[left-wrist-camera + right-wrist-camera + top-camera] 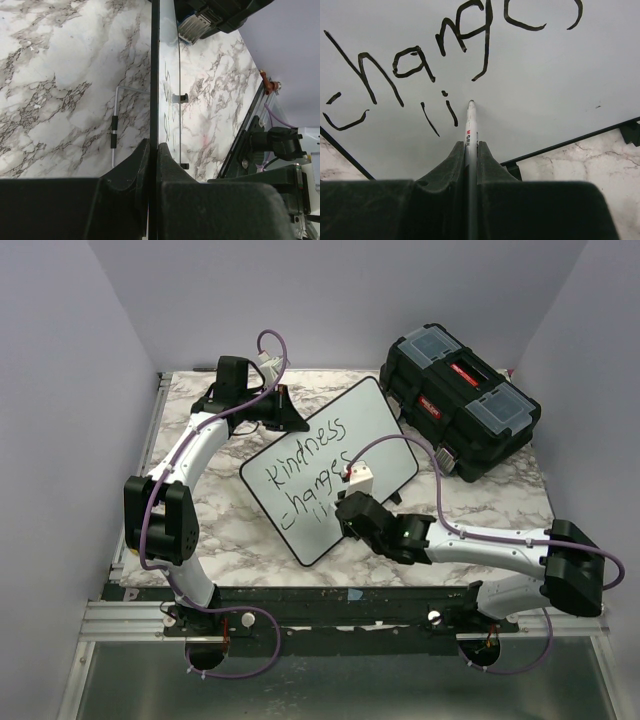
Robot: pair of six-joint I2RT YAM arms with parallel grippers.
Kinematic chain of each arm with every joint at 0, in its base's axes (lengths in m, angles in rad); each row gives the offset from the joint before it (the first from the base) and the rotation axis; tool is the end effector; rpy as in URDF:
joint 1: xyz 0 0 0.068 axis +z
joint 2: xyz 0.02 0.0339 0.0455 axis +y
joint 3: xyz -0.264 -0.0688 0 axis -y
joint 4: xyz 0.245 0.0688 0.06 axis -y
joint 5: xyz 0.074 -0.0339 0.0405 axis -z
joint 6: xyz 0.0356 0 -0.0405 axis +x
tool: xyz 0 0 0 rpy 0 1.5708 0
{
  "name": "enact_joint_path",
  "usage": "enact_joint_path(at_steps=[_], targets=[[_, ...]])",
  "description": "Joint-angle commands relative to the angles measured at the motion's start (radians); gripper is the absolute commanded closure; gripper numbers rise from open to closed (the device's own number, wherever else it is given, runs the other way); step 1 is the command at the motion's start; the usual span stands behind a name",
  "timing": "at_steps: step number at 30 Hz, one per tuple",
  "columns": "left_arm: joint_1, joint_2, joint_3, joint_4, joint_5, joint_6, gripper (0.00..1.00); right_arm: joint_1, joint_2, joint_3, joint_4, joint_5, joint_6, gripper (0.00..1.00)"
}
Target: Write a sentence on the whiteboard
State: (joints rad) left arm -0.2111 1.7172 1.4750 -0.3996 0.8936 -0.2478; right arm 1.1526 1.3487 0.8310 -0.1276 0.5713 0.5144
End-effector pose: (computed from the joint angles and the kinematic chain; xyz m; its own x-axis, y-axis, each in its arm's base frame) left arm 0.3735 -0.1084 0.3165 -0.7494 0.0034 -0.6621 0.5755 0.4979 -0.6488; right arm 0.1343 0.2549 0.2394 -0.5045 -0.1162 -0.8555 -0.3963 0.9115 0.1100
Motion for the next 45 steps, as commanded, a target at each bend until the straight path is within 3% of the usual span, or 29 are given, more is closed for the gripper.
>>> enact_joint_path(at_steps=[1, 21, 45], targets=[[-0.007, -0.017, 0.002, 0.045, 0.006, 0.048, 1.0, 0.0, 0.03, 0.018, 0.028, 0.009, -0.006, 0.99], [-0.007, -0.02, 0.003, 0.044, 0.006, 0.048, 1.0, 0.001, -0.019, -0.098, -0.015, 0.015, 0.062, 0.99], [-0.007, -0.022, 0.002, 0.043, 0.008, 0.05, 1.0, -0.002, 0.075, 0.059, -0.061, 0.145, 0.018, 0.99]])
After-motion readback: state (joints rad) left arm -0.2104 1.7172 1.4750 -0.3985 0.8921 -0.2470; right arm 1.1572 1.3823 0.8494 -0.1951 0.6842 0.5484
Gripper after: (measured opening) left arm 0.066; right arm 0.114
